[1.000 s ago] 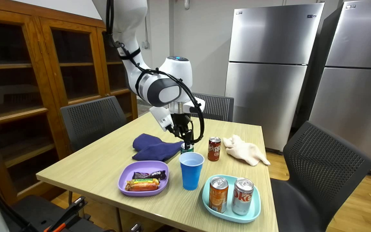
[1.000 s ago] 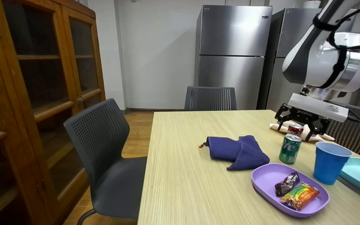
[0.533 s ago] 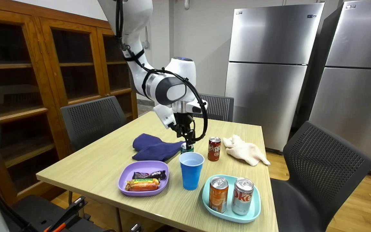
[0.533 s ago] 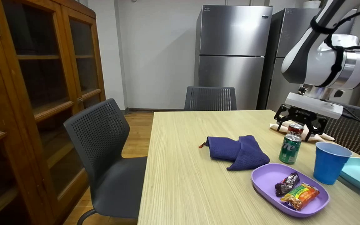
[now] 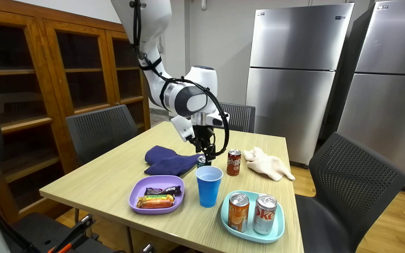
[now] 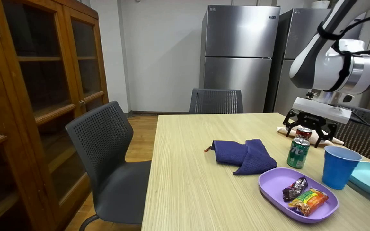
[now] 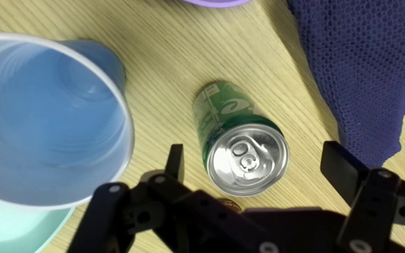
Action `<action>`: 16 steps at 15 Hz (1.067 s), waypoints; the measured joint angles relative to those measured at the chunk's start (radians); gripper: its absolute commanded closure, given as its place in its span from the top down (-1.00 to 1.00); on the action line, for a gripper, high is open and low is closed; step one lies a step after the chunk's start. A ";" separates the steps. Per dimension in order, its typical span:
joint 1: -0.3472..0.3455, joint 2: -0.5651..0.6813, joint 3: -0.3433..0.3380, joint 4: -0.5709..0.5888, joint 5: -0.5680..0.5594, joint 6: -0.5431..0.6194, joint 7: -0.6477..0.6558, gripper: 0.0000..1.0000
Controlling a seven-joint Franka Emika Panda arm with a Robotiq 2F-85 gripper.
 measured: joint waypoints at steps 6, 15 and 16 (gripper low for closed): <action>0.000 0.024 -0.002 0.013 0.000 -0.001 0.018 1.00; 0.000 0.063 -0.002 0.038 0.000 -0.001 0.040 0.47; 0.000 0.065 -0.002 0.040 0.000 -0.001 0.040 0.31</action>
